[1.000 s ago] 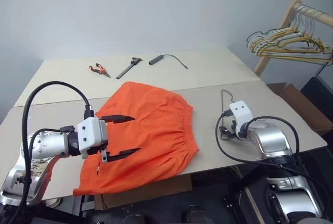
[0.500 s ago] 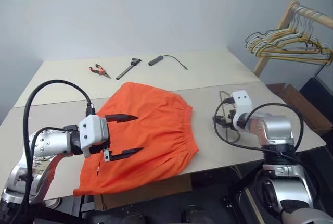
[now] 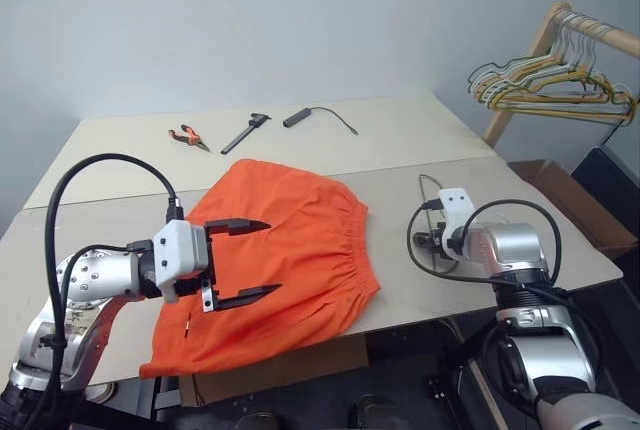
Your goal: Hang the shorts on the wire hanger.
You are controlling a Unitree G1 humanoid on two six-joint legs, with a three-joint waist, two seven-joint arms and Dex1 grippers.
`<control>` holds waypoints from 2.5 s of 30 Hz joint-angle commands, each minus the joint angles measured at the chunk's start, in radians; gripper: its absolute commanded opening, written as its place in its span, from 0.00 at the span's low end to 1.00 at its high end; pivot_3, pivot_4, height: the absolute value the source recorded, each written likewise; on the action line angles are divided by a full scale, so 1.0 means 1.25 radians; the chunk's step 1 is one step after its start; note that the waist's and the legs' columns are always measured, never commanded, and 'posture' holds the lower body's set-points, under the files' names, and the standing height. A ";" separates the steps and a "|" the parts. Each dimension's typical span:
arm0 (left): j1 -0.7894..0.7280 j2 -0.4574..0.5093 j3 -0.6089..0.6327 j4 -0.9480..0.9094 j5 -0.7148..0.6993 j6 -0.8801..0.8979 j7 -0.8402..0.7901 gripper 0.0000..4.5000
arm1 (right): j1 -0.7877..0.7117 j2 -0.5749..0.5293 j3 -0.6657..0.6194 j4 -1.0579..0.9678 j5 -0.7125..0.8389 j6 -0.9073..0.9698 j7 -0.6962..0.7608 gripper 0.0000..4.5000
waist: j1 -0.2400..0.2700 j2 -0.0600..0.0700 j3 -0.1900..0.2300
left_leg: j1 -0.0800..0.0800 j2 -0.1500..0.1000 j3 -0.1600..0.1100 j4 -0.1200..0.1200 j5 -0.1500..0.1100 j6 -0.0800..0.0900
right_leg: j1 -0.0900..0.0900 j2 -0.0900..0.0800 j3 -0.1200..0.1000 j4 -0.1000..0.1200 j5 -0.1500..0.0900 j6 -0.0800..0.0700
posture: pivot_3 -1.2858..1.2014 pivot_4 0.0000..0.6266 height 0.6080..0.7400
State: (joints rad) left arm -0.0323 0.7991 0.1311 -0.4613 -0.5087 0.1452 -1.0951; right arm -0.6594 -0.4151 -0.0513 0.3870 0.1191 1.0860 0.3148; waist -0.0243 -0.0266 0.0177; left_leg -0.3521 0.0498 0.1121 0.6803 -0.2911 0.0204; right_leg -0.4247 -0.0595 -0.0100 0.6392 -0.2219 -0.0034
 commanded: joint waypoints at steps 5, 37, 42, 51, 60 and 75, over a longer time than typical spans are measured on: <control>-0.020 0.003 0.006 -0.029 0.005 -0.017 0.006 1.00 | 0.001 0.021 -0.008 0.024 0.008 0.034 -0.009 0.18 | -0.003 -0.001 0.000 | 0.000 0.000 0.000 0.000 0.000 0.000 | 0.001 0.000 0.000 0.000 0.000 0.000 | 0.54 0.00 1.00; -0.388 -0.464 0.147 0.086 -0.523 0.467 0.779 1.00 | 0.139 0.083 0.164 -0.591 0.027 -0.591 0.156 0.01 | 0.009 0.001 0.001 | -0.001 -0.002 -0.003 0.000 -0.001 0.001 | 0.001 -0.001 0.001 -0.008 0.002 0.005 | 0.54 0.00 1.00; -0.403 -0.470 0.125 0.096 -0.503 0.461 0.817 1.00 | 0.154 0.090 0.200 -0.591 0.001 -0.645 0.160 0.01 | 0.011 0.001 0.001 | -0.001 -0.003 -0.003 0.000 -0.001 0.001 | 0.002 -0.001 0.000 -0.008 0.003 0.004 | 0.54 0.00 1.00; -0.416 -0.473 0.113 0.112 -0.477 0.437 0.821 0.42 | 0.174 0.081 0.227 -0.568 -0.055 -0.688 0.160 0.00 | 0.010 0.001 0.001 | -0.001 -0.003 -0.002 0.000 -0.001 0.000 | 0.002 -0.001 0.000 -0.008 0.003 0.004 | 0.54 0.00 1.00; -0.402 -0.483 0.108 0.126 -0.436 0.417 0.817 0.01 | 0.170 0.066 0.263 -0.519 -0.176 -0.785 0.133 0.00 | 0.010 0.001 0.001 | -0.001 -0.003 -0.002 0.000 -0.001 0.000 | 0.002 -0.001 0.000 -0.008 0.003 0.004 | 0.53 0.00 1.00; -0.353 -0.317 0.163 0.152 -0.353 0.293 0.480 0.00 | 0.149 -0.015 0.168 -0.592 0.080 -0.631 0.352 0.99 | 0.009 0.000 0.001 | -0.001 -0.003 -0.002 0.000 -0.001 0.001 | 0.001 -0.001 0.000 -0.009 0.003 0.004 | 0.54 0.00 1.00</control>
State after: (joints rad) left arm -0.4671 0.3755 0.2994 -0.2692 -0.9166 0.5400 -0.4043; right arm -0.4302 -0.4092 0.2170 -0.2891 0.0889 0.1960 0.6746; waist -0.0131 -0.0261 0.0194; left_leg -0.3540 0.0463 0.1097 0.6802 -0.2921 0.0214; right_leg -0.4229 -0.0602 -0.0102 0.6282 -0.2186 0.0019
